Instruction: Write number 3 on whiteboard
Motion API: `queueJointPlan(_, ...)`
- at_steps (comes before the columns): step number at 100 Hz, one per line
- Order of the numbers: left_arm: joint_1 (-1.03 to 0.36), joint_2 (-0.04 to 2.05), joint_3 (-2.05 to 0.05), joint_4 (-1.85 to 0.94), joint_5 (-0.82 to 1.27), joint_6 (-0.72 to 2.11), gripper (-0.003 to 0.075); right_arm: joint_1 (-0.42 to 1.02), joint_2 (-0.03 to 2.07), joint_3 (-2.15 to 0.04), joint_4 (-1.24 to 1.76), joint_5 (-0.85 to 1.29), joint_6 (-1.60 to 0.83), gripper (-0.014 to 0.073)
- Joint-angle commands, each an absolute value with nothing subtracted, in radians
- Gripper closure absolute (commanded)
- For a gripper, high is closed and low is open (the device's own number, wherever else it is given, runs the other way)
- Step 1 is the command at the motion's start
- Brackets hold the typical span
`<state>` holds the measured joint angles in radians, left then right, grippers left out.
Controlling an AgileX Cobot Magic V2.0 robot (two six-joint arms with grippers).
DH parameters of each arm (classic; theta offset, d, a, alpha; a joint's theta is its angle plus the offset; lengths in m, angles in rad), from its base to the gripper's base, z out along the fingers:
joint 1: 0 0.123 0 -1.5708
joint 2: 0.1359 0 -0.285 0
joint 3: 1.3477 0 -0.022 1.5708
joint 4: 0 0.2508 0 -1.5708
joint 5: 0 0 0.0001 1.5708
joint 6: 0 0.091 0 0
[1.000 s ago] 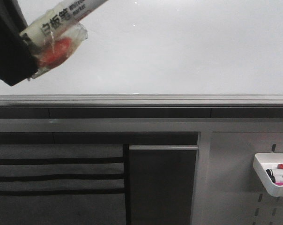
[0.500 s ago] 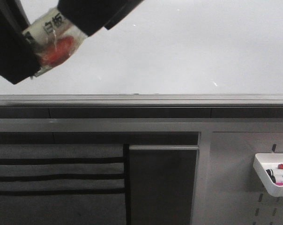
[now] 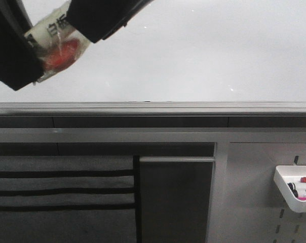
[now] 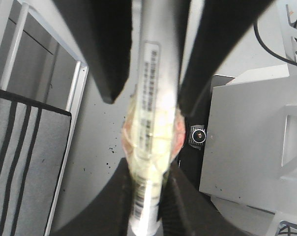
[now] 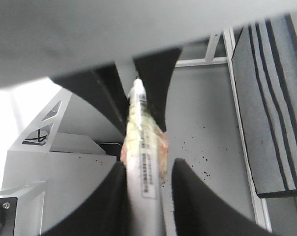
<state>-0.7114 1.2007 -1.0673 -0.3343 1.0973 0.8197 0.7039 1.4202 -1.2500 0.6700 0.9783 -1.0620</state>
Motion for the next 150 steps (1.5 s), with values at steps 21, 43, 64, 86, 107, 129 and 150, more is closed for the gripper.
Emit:
queueJointPlan(21,-0.721,1.176,-1.102,-0.364,1.060,0.817,0.0736,0.709,1.393,-1.288,0.716,0.964,-1.074,0.0556)
queueJointPlan(43,-0.721,1.176,-1.102,-0.364,1.054,0.817,0.0529,0.709,1.393,-1.288,0.716,0.974,-1.074,0.0641)
queueJointPlan(64,-0.698,1.159,-1.124,-0.321,1.030,0.785,0.0327,0.709,1.377,-1.290,0.654,0.944,-1.028,0.0641)
queueJointPlan(86,-0.608,1.052,-1.127,-0.323,0.948,0.696,0.0331,0.652,1.283,-1.290,0.392,0.913,-0.663,0.0641)
queueJointPlan(107,-0.490,0.923,-1.067,-0.324,0.899,0.560,0.0331,0.439,1.119,-1.186,0.382,0.911,-0.494,0.0641)
queueJointPlan(129,-0.394,0.794,-0.895,-0.324,0.780,0.439,0.0331,0.250,0.898,-0.942,0.389,0.746,-0.443,0.0641)
queueJointPlan(150,-0.377,0.747,-0.806,-0.324,0.669,0.439,0.0331,0.240,0.792,-0.810,0.389,0.636,-0.443,0.0641)
